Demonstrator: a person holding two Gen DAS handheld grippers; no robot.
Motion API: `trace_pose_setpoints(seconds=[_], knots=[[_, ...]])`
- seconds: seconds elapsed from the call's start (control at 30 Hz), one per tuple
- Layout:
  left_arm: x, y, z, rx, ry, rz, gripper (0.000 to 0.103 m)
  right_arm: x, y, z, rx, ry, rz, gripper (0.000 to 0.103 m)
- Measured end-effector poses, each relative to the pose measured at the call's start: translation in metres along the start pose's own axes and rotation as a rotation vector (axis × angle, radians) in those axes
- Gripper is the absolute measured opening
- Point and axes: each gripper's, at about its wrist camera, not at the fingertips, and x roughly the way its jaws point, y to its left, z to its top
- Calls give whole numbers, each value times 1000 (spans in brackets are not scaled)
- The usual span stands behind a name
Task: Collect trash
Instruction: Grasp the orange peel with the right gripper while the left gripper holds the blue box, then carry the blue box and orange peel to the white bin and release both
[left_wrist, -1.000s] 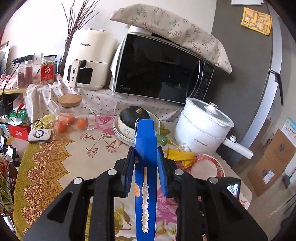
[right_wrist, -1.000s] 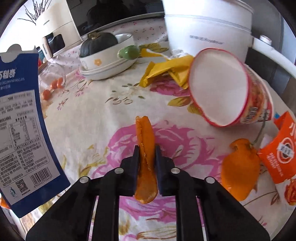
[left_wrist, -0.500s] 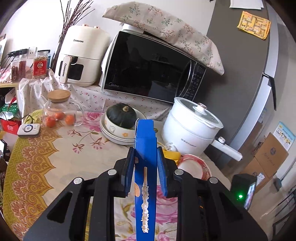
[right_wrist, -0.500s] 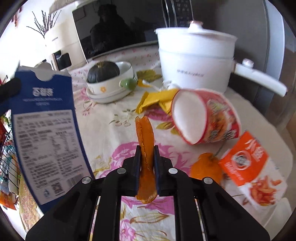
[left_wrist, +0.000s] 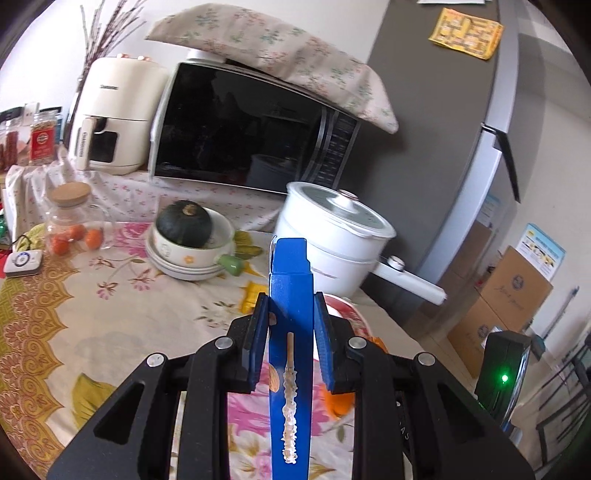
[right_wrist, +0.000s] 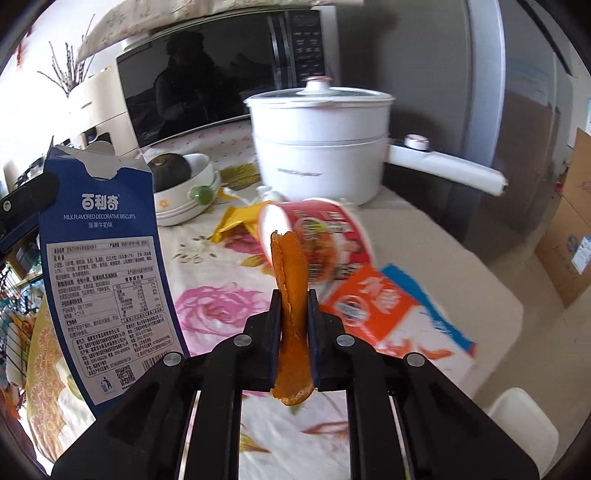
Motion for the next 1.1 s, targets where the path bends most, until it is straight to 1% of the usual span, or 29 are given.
trace_pose_setpoints(seconds=[0.2, 0.37, 0.47, 0.6, 0.67, 0.8, 0.9, 0.97, 1.0, 1.03, 1.07, 1.1], knots=[[3, -38, -13, 53, 25, -73, 24, -23, -32, -7, -2, -13, -61, 12], [4, -70, -27, 105, 43, -119, 24, -44, -69, -17, 6, -19, -131, 12], [5, -88, -35, 128, 59, -153, 24, -57, -91, -24, 25, -13, -160, 12], [5, -112, -46, 144, 85, -208, 24, -73, -118, -36, 53, 4, -194, 12], [5, -127, -53, 153, 105, -248, 24, -81, -130, -44, 67, 18, -213, 12], [2, -160, -69, 184, 136, -311, 24, -92, -160, -66, 93, 63, -271, 12], [-1, -185, -80, 200, 161, -364, 24, -101, -182, -80, 131, 88, -303, 12], [-3, -200, -88, 219, 171, -387, 24, -108, -197, -87, 165, 98, -315, 13], [-4, -208, -93, 233, 175, -396, 24, -111, -200, -89, 180, 99, -318, 14], [-5, -217, -99, 247, 184, -406, 24, -115, -206, -92, 203, 101, -321, 19], [-5, -225, -104, 258, 197, -418, 24, -120, -212, -95, 227, 103, -319, 31], [-5, -229, -108, 263, 206, -426, 24, -123, -215, -97, 244, 99, -324, 38]])
